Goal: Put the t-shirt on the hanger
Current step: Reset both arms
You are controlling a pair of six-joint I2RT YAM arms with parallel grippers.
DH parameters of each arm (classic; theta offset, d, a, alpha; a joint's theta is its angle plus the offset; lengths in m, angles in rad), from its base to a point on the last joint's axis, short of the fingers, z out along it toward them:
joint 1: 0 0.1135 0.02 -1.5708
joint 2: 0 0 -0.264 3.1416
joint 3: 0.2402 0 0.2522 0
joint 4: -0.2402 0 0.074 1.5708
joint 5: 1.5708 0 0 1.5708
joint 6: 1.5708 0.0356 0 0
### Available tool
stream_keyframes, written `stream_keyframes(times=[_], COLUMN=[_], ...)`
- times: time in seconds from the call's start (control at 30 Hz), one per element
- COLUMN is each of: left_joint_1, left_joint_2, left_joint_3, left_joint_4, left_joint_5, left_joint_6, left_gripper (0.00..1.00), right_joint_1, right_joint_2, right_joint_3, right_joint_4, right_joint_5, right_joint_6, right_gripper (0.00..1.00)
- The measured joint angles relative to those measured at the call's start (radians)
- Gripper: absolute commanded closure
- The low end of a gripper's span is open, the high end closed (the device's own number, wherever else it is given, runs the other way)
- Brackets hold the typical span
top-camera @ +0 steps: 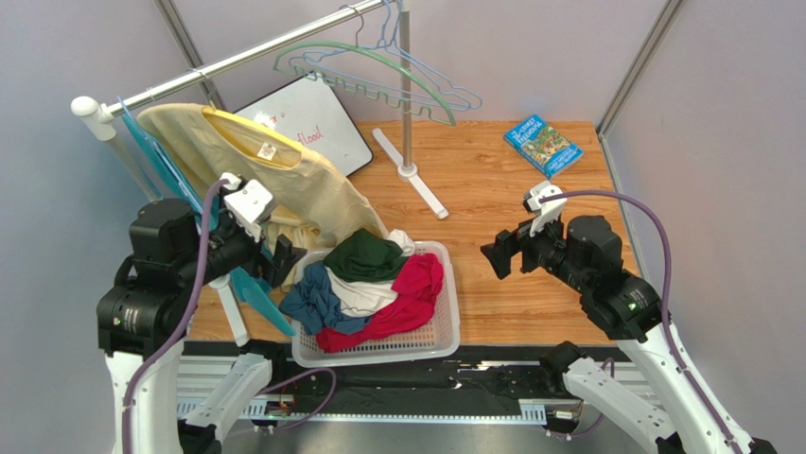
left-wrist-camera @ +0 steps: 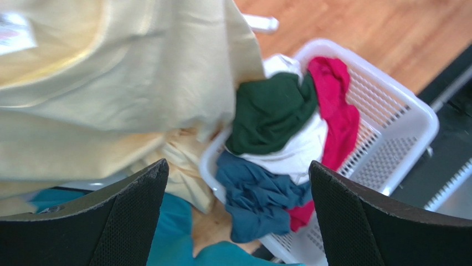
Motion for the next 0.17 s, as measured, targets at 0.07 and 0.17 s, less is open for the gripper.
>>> stream_keyframes(times=[0.07, 0.17], left_joint_1=[-0.027, -0.068], left_joint_2=[0.011, 0.018], left_joint_3=[-0.034, -0.054], left_joint_4=[-0.031, -0.06], left_joint_5=[0.015, 0.017], left_joint_6=[0.003, 0.008], left_gripper=[0.01, 0.01], right_joint_1=[0.0, -0.001], right_joint_2=[-0.004, -0.01], right_joint_3=[0.0, -0.001], right_joint_4=[0.0, 0.0], right_joint_5=[-0.012, -0.03], right_joint_6=[0.0, 0.013], right_gripper=[0.01, 0.01])
